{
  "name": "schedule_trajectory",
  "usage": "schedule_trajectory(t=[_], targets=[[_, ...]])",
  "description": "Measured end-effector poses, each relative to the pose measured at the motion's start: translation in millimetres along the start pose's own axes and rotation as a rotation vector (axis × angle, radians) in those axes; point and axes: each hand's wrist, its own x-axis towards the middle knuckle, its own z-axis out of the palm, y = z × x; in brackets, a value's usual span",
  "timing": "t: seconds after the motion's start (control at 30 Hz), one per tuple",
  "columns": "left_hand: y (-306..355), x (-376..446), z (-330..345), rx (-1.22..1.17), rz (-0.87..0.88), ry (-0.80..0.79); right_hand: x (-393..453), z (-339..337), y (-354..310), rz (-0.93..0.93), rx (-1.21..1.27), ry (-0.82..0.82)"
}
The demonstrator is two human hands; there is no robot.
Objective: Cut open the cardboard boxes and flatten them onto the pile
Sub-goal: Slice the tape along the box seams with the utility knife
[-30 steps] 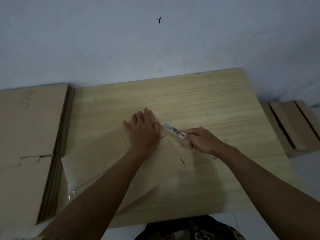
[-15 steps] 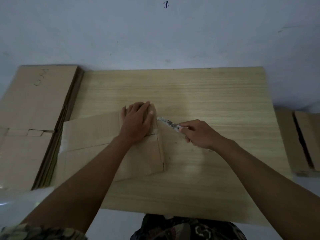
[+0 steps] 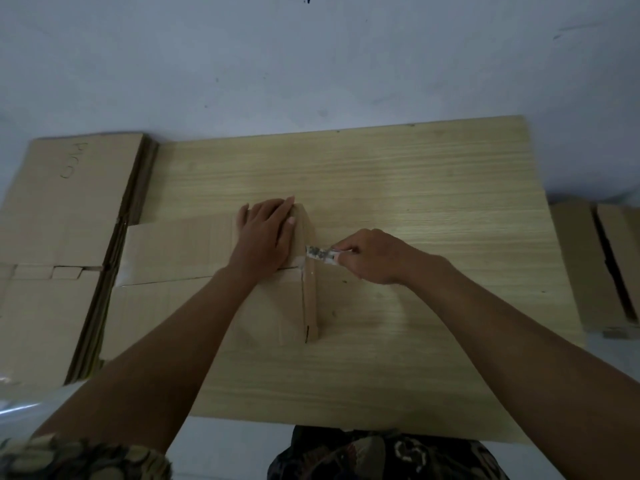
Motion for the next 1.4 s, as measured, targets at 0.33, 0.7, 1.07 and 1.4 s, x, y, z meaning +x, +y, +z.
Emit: schedule_trajectory(t=[0.33, 0.7, 1.07, 1.4], targets=[[-3, 2, 0, 0.018, 0.053, -0.012, 7, 5, -13, -0.001, 0.006, -0.047], [3, 4, 2, 0.059, 0.086, -0.035, 1, 12, -24, 0.085, 0.065, -0.096], [6, 8, 0, 0.073, 0.065, -0.109, -5, 23, -25, 0.079, 0.059, -0.055], [6, 10, 0, 0.085, 0.069, -0.108, -19, 27, -25, 0.14, 0.05, -0.163]])
